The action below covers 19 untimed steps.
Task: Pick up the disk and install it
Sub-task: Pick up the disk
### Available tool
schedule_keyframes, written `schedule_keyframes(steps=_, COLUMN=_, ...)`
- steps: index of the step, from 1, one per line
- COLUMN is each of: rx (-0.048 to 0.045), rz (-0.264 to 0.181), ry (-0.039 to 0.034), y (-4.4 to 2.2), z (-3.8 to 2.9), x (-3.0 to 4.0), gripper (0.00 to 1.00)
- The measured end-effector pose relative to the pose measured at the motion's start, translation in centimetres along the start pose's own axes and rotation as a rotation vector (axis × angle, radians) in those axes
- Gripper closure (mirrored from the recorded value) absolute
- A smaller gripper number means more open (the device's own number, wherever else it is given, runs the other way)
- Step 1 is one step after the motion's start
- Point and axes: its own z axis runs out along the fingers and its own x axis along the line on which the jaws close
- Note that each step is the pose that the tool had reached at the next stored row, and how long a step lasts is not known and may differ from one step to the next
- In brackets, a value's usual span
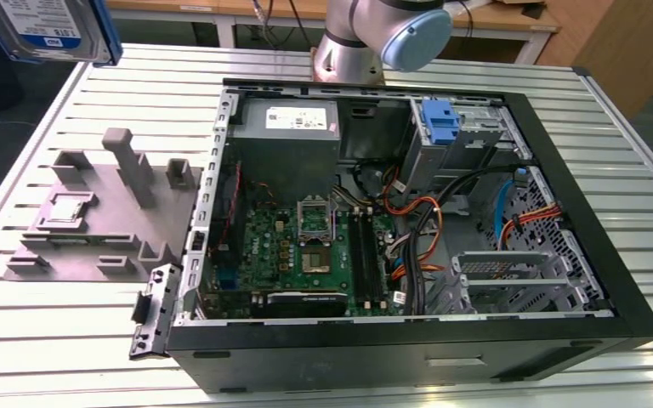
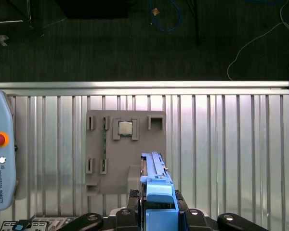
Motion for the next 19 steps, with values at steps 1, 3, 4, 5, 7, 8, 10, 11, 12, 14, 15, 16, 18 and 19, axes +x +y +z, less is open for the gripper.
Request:
schedule_keyframes(steps=1, rx=0.0001, rz=0.0, ry=0.0, y=-0.03, z=0.0, x=0.0, gripper=0.63)
schedule_keyframes(steps=3, rx=0.0, rz=0.0, ry=0.0, y=-0.13, z=0.0, x=0.0, gripper=0.63)
schedule_keyframes(steps=4, rx=0.0001, rz=0.0, ry=-0.0001, y=-0.2, z=0.0, x=0.0, gripper=0.63)
schedule_keyframes(steps=5, rx=0.0, rz=0.0, ry=0.0, y=-0.29, z=0.0, x=0.0, gripper=0.63)
schedule_keyframes(steps=7, rx=0.0001, rz=0.0, ry=0.0, y=-0.46, z=0.0, x=-0.01, gripper=0.63)
schedule_keyframes(steps=8, rx=0.0001, rz=0.0, ry=0.0, y=-0.55, z=0.0, x=-0.01, gripper=0.63)
schedule_keyframes(steps=10, rx=0.0, rz=0.0, ry=0.0, y=-0.73, z=-0.01, x=-0.01, gripper=0.63)
schedule_keyframes(steps=11, rx=0.0, rz=0.0, ry=0.0, y=-0.84, z=0.0, x=-0.02, gripper=0.63)
schedule_keyframes(steps=12, rx=0.0001, rz=0.0, ry=-0.0001, y=-0.96, z=0.0, x=-0.02, gripper=0.63)
schedule_keyframes(steps=14, rx=0.0001, rz=0.0, ry=0.0, y=-1.19, z=0.0, x=-0.01, gripper=0.63)
schedule_keyframes(steps=15, rx=0.0001, rz=0.0, ry=0.0, y=-1.29, z=0.0, x=0.01, gripper=0.63)
schedule_keyframes(steps=16, rx=0.0001, rz=0.0, ry=0.0, y=-1.39, z=0.0, x=0.04, gripper=0.63)
schedule_keyframes(steps=18, rx=0.0001, rz=0.0, ry=0.0, y=-1.59, z=0.0, x=0.09, gripper=0.63)
schedule_keyframes(steps=19, rx=0.0001, rz=0.0, ry=0.0, y=-1.64, z=0.0, x=0.09, gripper=0.63)
